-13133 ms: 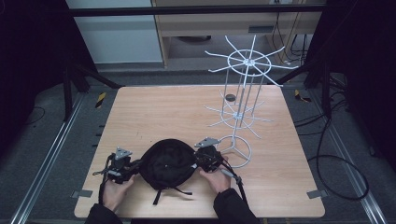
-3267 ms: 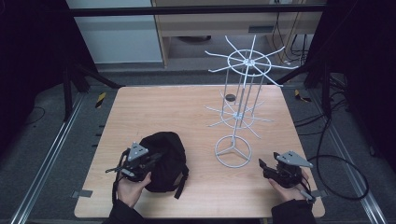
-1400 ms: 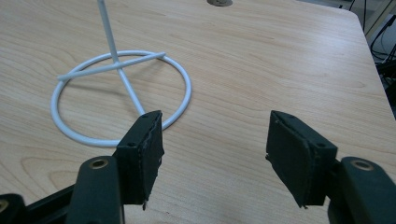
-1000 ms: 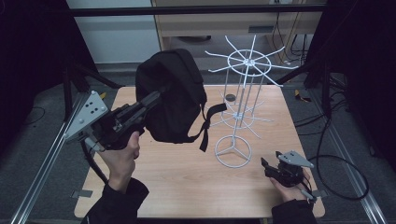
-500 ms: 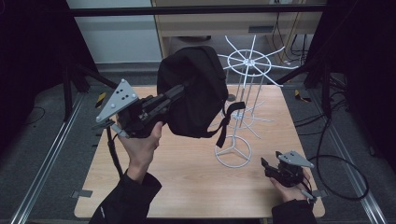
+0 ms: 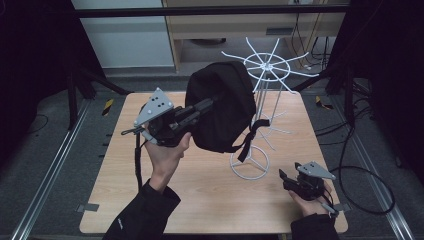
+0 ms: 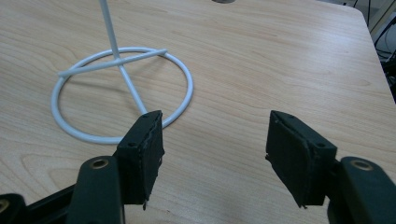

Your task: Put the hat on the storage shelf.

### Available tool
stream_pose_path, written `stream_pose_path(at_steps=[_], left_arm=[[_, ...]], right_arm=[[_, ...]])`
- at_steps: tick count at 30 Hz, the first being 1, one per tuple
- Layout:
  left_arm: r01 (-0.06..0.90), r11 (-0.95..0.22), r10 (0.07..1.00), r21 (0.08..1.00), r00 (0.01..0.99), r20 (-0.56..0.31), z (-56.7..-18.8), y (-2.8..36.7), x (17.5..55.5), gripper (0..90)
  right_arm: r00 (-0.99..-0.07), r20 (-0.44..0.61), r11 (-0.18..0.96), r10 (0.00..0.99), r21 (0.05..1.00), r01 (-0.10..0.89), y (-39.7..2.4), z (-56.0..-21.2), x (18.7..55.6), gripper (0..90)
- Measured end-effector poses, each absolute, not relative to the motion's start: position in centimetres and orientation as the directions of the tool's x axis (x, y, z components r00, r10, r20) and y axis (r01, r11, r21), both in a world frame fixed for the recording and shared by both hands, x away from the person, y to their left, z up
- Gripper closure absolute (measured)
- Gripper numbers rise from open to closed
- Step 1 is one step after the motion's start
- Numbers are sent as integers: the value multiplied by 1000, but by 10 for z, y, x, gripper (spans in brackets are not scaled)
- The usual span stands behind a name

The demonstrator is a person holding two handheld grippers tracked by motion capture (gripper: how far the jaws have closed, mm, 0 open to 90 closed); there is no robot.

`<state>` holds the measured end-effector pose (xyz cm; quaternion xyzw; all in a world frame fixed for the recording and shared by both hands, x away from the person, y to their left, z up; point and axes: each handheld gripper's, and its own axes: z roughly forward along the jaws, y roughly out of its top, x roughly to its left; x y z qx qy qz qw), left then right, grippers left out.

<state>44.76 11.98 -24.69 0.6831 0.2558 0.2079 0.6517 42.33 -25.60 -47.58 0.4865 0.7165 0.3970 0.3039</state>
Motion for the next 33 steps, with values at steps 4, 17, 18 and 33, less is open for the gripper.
stream_pose_path(at_steps=[4,17,18,33], left_arm=[[96,-23,623,995,780,-61,-254,119,452,846],[104,-27,655,994,753,-61,-265,124,456,760],[104,-27,655,994,753,-61,-265,124,456,738],[106,-43,687,993,725,-48,-285,174,435,485]], right_arm=[[-343,-54,216,938,865,454,-256,-476,424,368],[-343,-57,219,937,864,453,-256,-476,424,366],[-343,-57,219,938,864,454,-256,-476,423,366],[-338,-60,219,939,863,455,-257,-477,424,362]])
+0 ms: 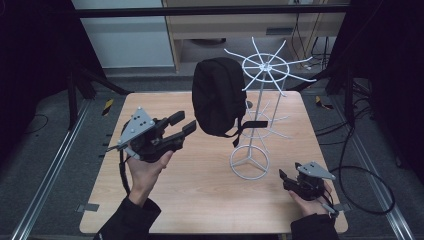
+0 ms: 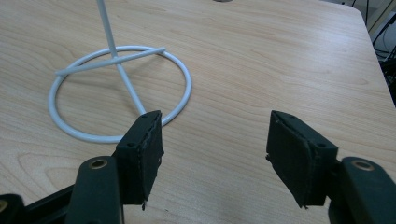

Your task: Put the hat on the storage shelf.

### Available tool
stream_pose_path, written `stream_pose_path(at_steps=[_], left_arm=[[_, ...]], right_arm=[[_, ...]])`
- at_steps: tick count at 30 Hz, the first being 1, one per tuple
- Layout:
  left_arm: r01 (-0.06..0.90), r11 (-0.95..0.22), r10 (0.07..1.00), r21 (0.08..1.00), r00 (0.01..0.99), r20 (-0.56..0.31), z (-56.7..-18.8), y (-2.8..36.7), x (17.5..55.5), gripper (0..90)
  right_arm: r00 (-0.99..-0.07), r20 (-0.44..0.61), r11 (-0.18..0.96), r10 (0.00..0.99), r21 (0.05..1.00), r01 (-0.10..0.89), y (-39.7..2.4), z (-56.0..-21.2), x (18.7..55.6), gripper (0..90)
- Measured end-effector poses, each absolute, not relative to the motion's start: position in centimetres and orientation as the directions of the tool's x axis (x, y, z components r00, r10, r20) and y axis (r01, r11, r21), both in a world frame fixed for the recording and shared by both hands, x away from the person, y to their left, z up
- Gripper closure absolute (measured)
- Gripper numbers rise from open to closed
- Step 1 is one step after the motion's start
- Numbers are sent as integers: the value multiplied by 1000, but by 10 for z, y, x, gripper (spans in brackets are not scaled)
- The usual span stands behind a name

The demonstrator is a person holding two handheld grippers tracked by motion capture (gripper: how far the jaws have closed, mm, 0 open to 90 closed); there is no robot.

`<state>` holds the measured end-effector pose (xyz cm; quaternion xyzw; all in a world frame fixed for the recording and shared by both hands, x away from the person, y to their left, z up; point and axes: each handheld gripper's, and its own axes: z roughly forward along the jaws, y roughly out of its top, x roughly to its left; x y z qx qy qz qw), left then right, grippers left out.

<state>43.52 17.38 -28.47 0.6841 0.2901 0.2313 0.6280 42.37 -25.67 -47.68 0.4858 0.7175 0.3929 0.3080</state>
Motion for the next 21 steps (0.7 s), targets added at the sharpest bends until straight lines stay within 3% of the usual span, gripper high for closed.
stream_pose_path(at_steps=[6,15,21], left_arm=[[148,-58,729,987,681,-59,-306,197,432,416],[325,-123,846,938,528,-72,-391,249,436,361],[420,-163,871,893,486,-69,-432,265,439,326]], right_arm=[[-335,-60,218,940,863,457,-257,-477,424,356],[-322,-47,202,945,861,466,-258,-479,424,299],[-315,-34,189,948,859,475,-259,-481,425,275]])
